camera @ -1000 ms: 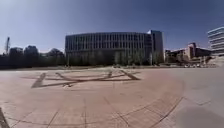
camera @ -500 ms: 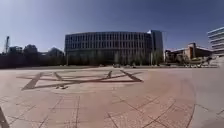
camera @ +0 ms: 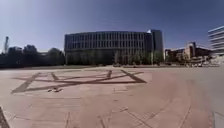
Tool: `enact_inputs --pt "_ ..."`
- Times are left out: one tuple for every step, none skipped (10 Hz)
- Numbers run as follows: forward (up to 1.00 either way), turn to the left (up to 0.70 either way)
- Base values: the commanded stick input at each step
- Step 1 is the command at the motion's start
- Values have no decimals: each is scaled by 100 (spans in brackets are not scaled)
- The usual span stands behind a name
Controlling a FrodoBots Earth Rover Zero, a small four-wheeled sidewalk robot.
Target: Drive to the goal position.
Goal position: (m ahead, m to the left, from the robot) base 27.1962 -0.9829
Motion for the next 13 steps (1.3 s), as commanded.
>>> enact_inputs --pt "70 0" --pt "70 0" --pt "70 0" --pt "70 0" --pt "70 0" --pt "70 0" --pt "70 0" --pt "70 0" --pt "70 0" --pt "70 0" --pt "70 0" --pt "70 0" --pt "70 0"
